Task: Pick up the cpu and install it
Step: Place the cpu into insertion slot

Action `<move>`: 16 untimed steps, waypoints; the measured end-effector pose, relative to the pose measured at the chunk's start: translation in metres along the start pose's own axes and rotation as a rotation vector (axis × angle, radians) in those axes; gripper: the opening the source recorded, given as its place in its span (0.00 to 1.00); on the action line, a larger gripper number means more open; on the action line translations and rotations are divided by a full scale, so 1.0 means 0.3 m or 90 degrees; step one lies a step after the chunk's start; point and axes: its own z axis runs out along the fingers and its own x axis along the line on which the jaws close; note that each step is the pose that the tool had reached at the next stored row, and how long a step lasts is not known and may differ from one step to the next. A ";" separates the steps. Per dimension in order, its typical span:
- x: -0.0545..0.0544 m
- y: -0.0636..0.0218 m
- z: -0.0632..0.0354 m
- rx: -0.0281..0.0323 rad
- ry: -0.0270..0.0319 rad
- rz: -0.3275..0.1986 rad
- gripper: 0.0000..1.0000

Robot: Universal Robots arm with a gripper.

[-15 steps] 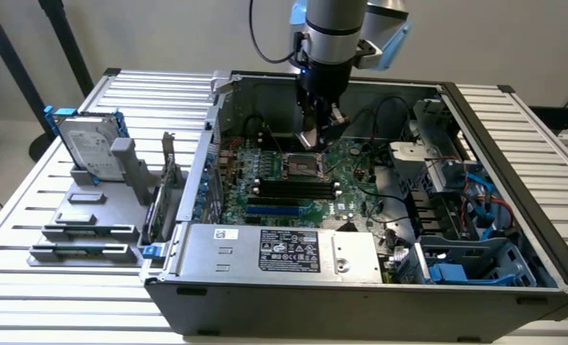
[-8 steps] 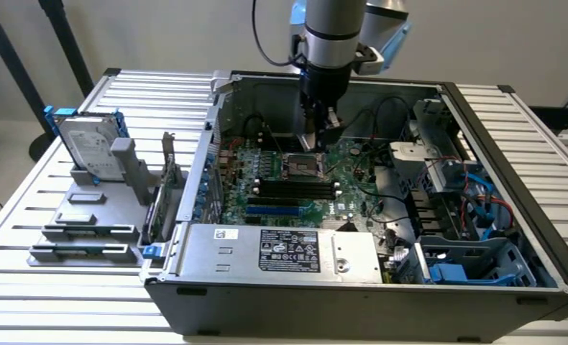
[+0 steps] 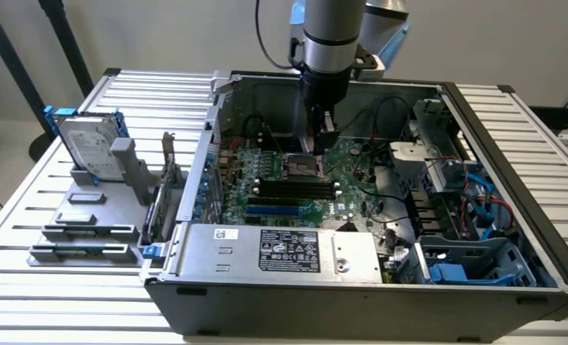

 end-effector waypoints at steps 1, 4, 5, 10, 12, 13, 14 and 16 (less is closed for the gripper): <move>0.000 0.000 0.004 -0.0006 -0.0003 0.007 0.54; -0.002 -0.003 0.015 -0.0019 -0.0012 0.023 0.54; -0.004 -0.006 0.018 -0.0022 -0.0013 0.026 0.54; -0.016 -0.029 0.033 -0.0027 -0.0016 0.031 0.54; -0.019 -0.039 0.039 -0.0029 -0.0017 0.033 0.54; -0.021 -0.043 0.041 -0.0030 -0.0018 0.035 0.54; -0.022 -0.047 0.044 -0.0031 -0.0019 0.036 0.54; -0.023 -0.054 0.049 -0.0035 -0.0022 0.042 0.54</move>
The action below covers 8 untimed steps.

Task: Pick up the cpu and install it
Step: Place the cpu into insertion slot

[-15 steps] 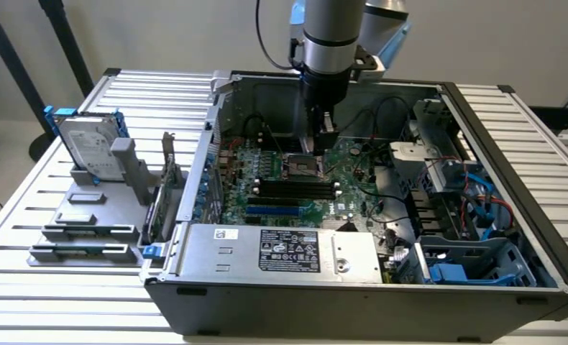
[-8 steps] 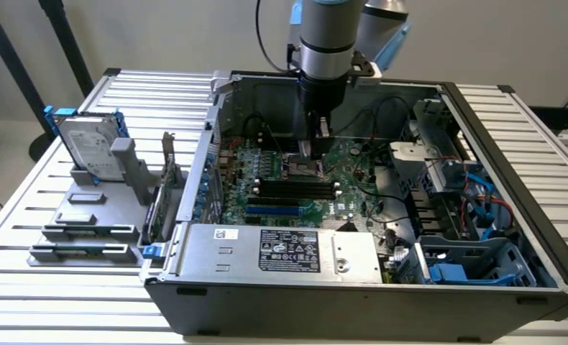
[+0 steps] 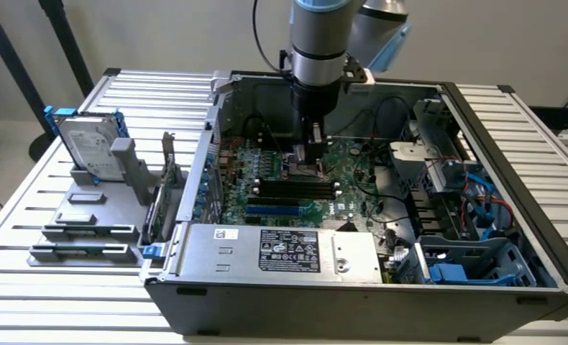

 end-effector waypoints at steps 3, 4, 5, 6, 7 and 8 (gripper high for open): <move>0.000 -0.007 0.007 -0.0011 -0.0006 0.012 0.54; 0.000 -0.010 0.009 -0.0014 -0.0008 0.016 0.54; 0.000 -0.014 0.011 -0.0016 -0.0010 0.019 0.54; 0.000 -0.019 0.012 -0.0018 -0.0012 0.022 0.54; 0.000 -0.024 0.014 -0.0020 -0.0014 0.025 0.54; 0.001 -0.030 0.015 -0.0023 -0.0015 0.027 0.54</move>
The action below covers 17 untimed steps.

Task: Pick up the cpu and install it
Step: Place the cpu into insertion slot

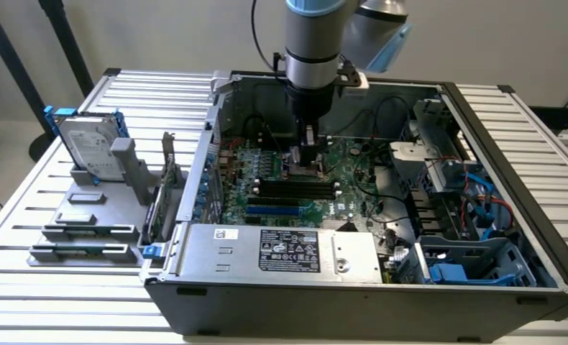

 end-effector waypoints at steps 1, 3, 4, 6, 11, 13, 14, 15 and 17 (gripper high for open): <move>0.000 -0.006 0.000 -0.0002 0.0000 0.002 0.54; 0.000 -0.011 0.000 -0.0005 -0.0003 0.007 0.54; 0.000 -0.011 0.000 -0.0008 -0.0004 0.010 0.54; -0.002 -0.011 0.000 -0.0014 -0.0007 0.016 0.54; -0.004 -0.012 0.005 -0.0021 -0.0013 0.026 0.54; -0.004 -0.012 0.008 -0.0022 -0.0013 0.026 0.54; -0.004 -0.012 0.009 -0.0022 -0.0013 0.026 0.54; -0.004 -0.012 0.010 -0.0022 -0.0013 0.026 0.54; -0.005 -0.012 0.014 -0.0022 -0.0013 0.026 0.54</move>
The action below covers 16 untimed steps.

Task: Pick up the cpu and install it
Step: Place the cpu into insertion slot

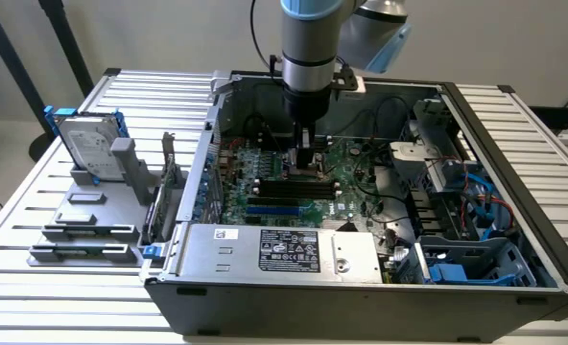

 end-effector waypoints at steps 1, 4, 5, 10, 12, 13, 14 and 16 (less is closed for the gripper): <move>0.000 0.000 0.003 0.0000 0.0000 0.000 0.54; -0.001 0.000 0.014 -0.0002 -0.0001 0.003 0.54; -0.001 0.001 0.017 -0.0002 -0.0002 0.004 0.54; -0.002 0.006 0.025 -0.0006 -0.0004 0.008 0.54; -0.002 0.007 0.026 -0.0006 -0.0006 0.009 0.54; -0.002 0.007 0.026 -0.0006 -0.0007 0.009 0.54; -0.002 0.007 0.027 -0.0008 -0.0005 0.010 0.54; 0.000 0.007 0.029 -0.0011 -0.0006 0.013 0.54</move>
